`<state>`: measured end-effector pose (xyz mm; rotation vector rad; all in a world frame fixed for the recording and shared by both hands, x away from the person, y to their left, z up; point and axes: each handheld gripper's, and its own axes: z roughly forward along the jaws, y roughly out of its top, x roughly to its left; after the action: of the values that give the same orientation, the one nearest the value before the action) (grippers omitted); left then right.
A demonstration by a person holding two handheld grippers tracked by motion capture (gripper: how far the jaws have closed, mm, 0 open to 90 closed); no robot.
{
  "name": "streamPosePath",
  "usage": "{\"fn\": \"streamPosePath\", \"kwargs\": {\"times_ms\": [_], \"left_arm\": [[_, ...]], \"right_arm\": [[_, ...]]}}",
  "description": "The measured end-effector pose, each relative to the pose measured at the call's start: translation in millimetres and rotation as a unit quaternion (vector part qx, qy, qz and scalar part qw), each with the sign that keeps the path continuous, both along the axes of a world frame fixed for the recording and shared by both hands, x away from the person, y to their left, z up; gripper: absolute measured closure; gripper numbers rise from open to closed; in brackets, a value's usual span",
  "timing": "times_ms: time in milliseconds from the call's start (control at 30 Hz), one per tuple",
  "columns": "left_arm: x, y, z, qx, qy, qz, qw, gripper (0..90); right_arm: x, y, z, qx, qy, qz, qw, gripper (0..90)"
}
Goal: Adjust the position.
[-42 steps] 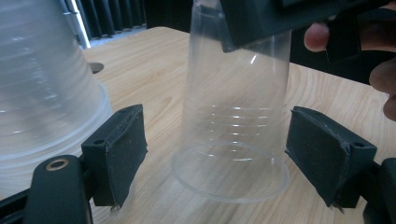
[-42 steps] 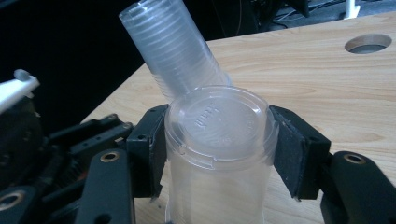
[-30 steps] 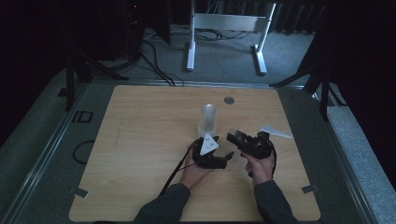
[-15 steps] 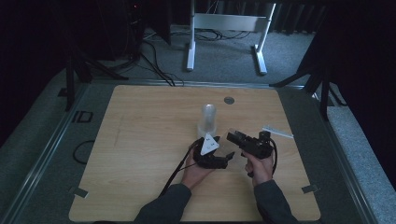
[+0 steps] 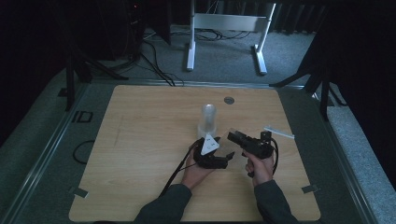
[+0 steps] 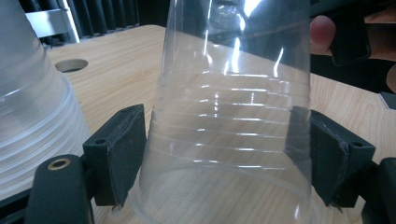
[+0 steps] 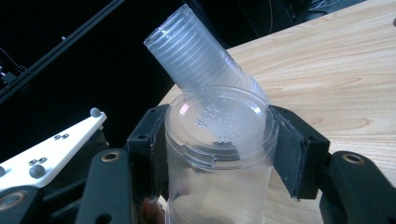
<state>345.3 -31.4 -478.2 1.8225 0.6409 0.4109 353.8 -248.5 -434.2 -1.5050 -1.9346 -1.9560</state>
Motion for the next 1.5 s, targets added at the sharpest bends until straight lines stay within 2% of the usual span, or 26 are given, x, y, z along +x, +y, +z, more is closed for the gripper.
{"fn": "streamPosePath", "kwargs": {"times_ms": [400,600,1067,1500], "left_arm": [[-1.4,-0.5,0.5,0.006,-0.001,-0.001,1.0000,25.6],[-1.6,0.5,1.2,0.007,-0.001,-0.003,1.0000,28.1],[1.5,7.1,3.7,0.010,-0.002,0.001,1.0000,28.2],[5.2,16.5,7.3,0.016,-0.004,0.004,0.9999,28.3]], "right_arm": [[0.9,-0.9,-0.9,-0.002,0.003,0.003,1.0000,40.0],[0.7,-0.2,-0.3,-0.014,0.001,0.003,0.9999,36.9],[-1.5,-1.3,0.0,-0.033,-0.012,0.015,0.9993,35.6],[-4.1,-7.5,-1.2,-0.042,-0.015,0.017,0.9989,35.9]]}}
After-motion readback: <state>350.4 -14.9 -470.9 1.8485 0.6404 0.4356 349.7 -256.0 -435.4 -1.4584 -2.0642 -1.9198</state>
